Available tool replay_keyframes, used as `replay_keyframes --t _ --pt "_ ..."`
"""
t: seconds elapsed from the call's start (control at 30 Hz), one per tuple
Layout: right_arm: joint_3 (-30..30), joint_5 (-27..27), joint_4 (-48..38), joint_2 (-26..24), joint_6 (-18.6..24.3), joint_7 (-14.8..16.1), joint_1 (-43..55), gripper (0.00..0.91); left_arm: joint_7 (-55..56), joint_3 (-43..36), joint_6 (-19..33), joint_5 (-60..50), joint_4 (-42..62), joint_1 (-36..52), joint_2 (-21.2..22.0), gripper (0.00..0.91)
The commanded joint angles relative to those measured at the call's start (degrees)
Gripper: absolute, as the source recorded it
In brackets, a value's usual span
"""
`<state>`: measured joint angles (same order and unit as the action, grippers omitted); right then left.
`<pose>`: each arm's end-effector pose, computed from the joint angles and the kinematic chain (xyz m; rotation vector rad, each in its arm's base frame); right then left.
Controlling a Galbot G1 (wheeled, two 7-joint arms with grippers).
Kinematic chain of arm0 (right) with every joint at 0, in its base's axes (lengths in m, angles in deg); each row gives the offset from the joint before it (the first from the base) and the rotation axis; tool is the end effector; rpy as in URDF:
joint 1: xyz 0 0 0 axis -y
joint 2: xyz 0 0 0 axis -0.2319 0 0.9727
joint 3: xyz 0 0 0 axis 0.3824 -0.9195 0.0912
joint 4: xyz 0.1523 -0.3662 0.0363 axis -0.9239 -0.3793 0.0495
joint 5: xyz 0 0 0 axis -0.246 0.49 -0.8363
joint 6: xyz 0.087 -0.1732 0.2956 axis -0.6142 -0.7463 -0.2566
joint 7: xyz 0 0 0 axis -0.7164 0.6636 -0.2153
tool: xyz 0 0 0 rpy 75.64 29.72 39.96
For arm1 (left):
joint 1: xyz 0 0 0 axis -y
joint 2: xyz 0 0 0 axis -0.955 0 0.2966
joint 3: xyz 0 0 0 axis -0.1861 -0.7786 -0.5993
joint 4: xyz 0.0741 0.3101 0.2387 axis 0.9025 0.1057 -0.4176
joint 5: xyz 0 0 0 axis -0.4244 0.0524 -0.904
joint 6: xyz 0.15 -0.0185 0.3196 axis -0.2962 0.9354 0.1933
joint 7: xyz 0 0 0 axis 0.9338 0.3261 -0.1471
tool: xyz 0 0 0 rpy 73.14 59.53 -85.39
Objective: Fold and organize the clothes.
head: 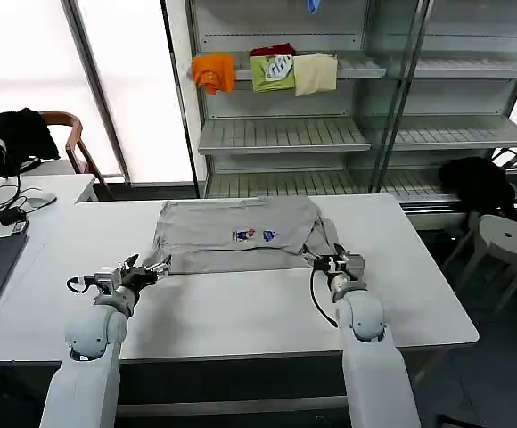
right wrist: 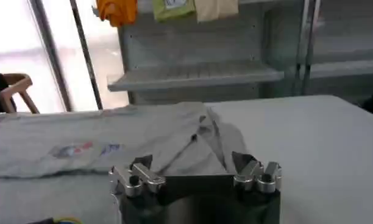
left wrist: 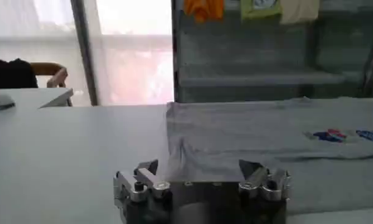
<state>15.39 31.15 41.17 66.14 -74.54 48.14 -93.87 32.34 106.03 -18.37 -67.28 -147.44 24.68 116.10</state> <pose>0.4113 -0.0058 -0.3173 0.1031 -2.8043 -0.0456 0.3948 0.1220 -0.3141 -0.0302 -2.7699 -0.0212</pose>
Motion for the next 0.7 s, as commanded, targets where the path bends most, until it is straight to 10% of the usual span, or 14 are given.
replay_keyframes --t 0.03,0.17,0.3,0.37,0.57,0.7 --pt "0.94 -0.53 3.22 -2.91 -1.54 -0.32 -3.67 0.907 0.10 -0.22 0.08 -1.29 0.55 -0.73 0.16 0.907" --pt "0.98 -0.35 2.15 -3.17 -1.50 -0.29 -3.50 0.826 0.05 -0.26 0.18 -1.40 1.34 -0.58 0.22 0.907" --pt "0.71 0.24 0.60 -2.70 -1.20 -0.24 -2.95 0.262 -0.17 -0.19 0.43 -1.41 2.20 -0.55 0.12 0.887" --pt "0.56 0.62 -0.09 -2.46 -1.00 -0.12 -2.65 0.030 -0.40 -0.13 0.62 -1.41 2.54 -0.61 0.02 0.695" --pt "-0.27 1.50 -1.27 -1.78 -1.03 0.12 -1.76 0.000 -0.73 0.27 0.94 -1.28 2.97 -0.91 -0.16 0.544" --pt "-0.55 1.83 -1.48 -1.36 -1.03 0.34 -1.42 0.000 -1.04 0.52 0.95 -1.12 3.07 -1.18 -0.27 0.202"
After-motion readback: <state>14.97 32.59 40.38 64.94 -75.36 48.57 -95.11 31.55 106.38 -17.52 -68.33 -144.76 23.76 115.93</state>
